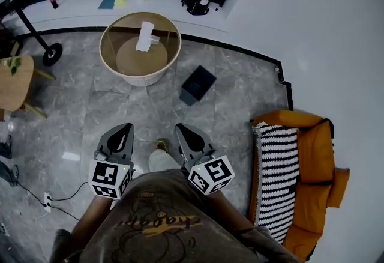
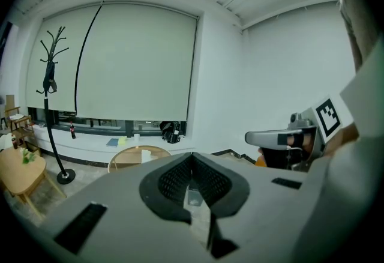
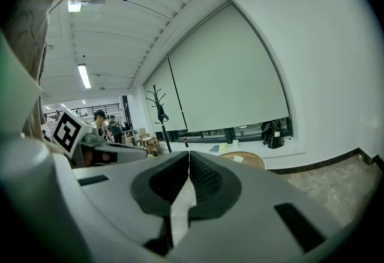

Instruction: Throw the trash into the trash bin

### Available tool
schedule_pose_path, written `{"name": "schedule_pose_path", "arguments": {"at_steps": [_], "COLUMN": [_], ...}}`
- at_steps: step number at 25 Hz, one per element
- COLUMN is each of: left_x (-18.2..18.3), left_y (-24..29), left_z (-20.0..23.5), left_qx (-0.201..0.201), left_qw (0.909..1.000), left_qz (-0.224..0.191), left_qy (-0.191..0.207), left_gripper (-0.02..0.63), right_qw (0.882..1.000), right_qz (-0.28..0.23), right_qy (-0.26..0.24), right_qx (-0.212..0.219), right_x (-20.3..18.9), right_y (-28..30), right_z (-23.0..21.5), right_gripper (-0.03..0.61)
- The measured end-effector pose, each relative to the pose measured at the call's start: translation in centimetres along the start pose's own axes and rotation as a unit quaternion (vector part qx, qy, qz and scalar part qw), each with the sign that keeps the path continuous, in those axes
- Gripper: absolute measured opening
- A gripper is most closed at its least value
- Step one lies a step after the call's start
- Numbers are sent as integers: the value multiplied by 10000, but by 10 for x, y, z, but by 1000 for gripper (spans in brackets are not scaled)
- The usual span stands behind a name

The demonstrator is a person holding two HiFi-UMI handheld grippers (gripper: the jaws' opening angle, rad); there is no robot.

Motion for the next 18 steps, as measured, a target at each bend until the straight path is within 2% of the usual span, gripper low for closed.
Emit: {"name": "schedule_pose_path", "arguments": {"at_steps": [8, 18], "left_x": [27, 43], "left_y": [59, 95], "left_z": [13, 31], "left_qx": [265, 610], "left_qw": [9996, 9978], "left_qz": [-43, -105], "left_qy": [-85, -222], "left_gripper": [19, 19], "right_qw": [9991, 9973], "right_qz": [131, 230], "right_qy": [-16, -4], "right_qx": [393, 694], "right_x": [26, 38], "right_y": [47, 88], "right_z": [-54, -86], "right_gripper": [18, 18]}}
Point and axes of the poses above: the fingertips, and each gripper's own axes: y forward along the fingers, z to its left, x out of its top, the point moved 8 cm from there along -y, backward along the fingers, and after that the axes turned 4 degrees about y, right-handed, at the moved point
